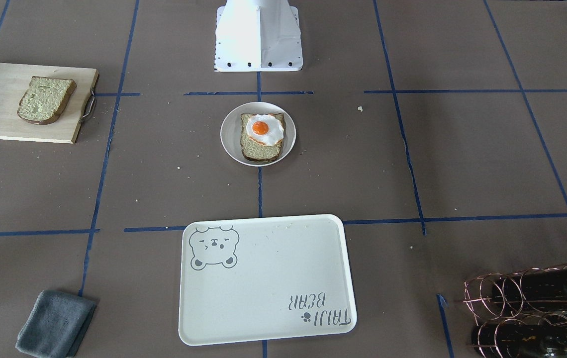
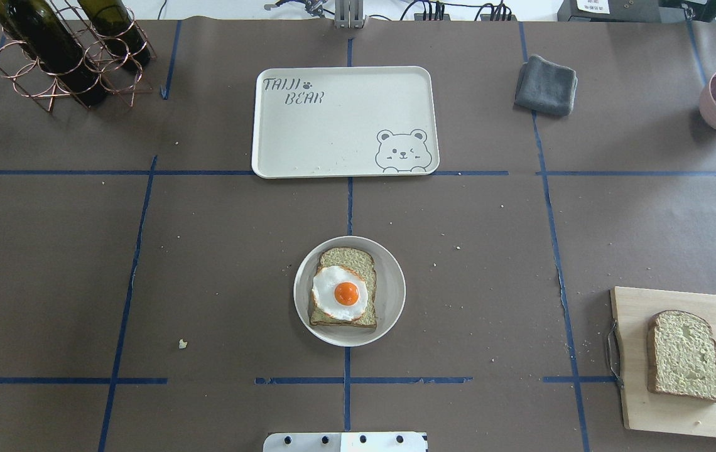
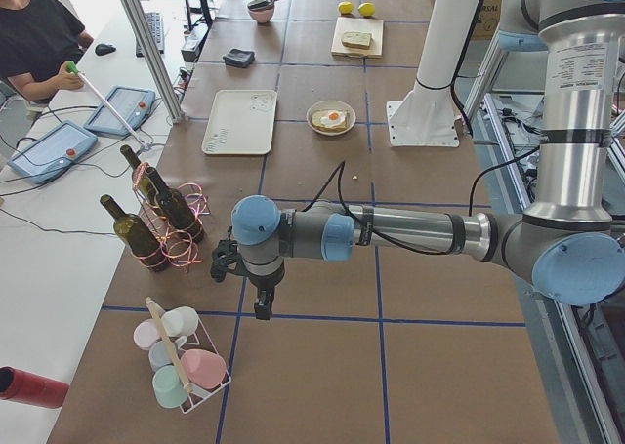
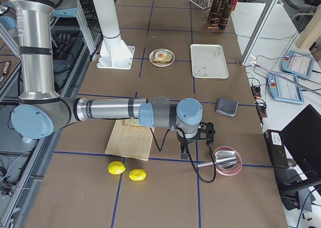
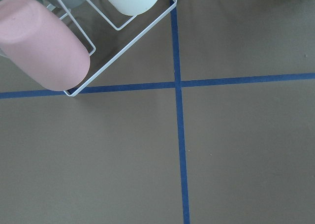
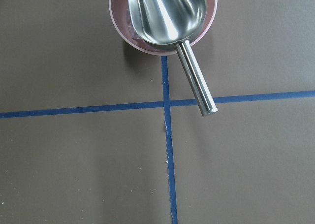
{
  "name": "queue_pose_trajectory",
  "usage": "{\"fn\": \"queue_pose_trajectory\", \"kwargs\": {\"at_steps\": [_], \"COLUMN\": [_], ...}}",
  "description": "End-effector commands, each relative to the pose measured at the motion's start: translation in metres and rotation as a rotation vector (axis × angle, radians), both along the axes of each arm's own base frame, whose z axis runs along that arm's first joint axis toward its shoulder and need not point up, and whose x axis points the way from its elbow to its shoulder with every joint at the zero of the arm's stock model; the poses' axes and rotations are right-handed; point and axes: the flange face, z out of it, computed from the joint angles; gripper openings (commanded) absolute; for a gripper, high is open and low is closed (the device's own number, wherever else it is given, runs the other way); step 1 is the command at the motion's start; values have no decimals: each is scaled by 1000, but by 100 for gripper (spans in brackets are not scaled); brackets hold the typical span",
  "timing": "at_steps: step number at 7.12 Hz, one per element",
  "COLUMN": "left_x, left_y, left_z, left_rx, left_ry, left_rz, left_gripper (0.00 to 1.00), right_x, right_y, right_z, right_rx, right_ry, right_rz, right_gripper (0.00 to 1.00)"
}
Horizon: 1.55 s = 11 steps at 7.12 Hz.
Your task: Make sandwich and place on tray
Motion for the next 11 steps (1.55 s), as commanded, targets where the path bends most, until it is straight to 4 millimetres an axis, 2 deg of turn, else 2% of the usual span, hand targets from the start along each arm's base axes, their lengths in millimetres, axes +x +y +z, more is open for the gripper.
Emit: {"fn": "queue_pose_trajectory", "kwargs": {"at_steps": [1,2,3,4,5,6,7,8,9,10,11], "left_x": [0,0,2,10,14,43,93,122,144,181,197], "left_y": [-1,-13,-36,-59,-77,-91,-98,-100,-113,-111,-109], "left_z": [-1,-14,-36,-72,-103,-125,-143,-152,-181,-178,-190], "left_rx": [3,30,71,141,201,275,378,414,469,418,382], "left_ry": [0,0,-1,3,16,16,36,55,70,91,110], "left_rz": [0,0,2,16,23,75,155,193,217,240,211], "left_gripper": [100,100,100,100,100,100,100,100,100,100,100], "right_x": [1,1,-1,-16,-27,-38,-40,-49,-70,-86,-108], "right_y": [-2,-2,-5,-11,-13,-16,-21,-19,-18,-17,-14], "right_z": [-3,-4,-9,-30,-40,-58,-71,-75,-79,-86,-101], "right_rx": [-1,2,9,53,66,100,122,127,127,112,52], "right_ry": [8,6,-4,-2,-5,-10,-11,-40,-107,-125,-130], "right_rz": [8,9,10,-21,-32,-54,-58,-74,-117,-129,-105], "right_gripper": [100,100,100,100,100,100,100,100,100,100,100]}}
